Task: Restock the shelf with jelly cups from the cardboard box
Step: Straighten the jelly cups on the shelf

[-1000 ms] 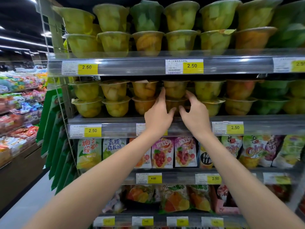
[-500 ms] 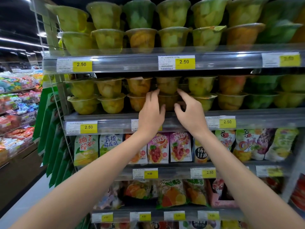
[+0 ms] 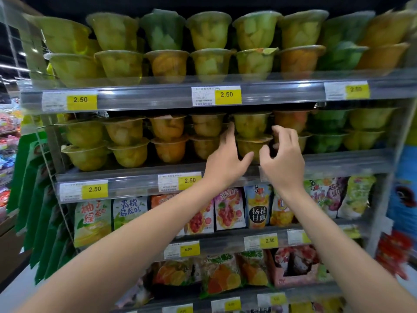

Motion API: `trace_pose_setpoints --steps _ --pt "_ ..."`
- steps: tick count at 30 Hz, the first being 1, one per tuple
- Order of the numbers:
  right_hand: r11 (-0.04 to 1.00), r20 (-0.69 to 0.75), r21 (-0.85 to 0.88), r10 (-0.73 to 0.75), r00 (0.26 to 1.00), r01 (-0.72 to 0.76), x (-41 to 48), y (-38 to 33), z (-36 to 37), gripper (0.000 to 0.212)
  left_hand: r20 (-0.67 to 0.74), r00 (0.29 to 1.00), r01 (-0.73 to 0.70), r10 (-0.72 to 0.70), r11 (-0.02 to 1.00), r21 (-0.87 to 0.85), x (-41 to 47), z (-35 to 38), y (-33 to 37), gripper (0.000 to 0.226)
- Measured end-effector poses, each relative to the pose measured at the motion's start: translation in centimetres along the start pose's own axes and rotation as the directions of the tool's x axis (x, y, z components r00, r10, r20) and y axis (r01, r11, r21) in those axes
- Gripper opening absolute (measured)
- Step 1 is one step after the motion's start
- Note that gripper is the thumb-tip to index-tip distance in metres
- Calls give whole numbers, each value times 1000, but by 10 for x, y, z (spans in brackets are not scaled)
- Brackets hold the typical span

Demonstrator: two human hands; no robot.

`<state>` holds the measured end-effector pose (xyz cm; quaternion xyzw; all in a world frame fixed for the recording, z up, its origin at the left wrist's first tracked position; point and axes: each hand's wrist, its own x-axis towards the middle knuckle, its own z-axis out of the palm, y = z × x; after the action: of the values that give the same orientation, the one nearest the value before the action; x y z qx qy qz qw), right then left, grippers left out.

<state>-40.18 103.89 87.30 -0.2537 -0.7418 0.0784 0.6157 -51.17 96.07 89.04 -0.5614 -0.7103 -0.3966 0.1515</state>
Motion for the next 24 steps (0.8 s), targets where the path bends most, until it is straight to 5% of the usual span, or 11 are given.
trace_pose_setpoints --steps 5,24 --pt "992 214 106 44 976 -68 5 14 1 56 -59 997 -42 48 994 96 4 9 -6 77" --pt "995 199 -8 103 975 -104 9 11 9 56 -120 993 -16 20 999 27 4 13 -8 63"
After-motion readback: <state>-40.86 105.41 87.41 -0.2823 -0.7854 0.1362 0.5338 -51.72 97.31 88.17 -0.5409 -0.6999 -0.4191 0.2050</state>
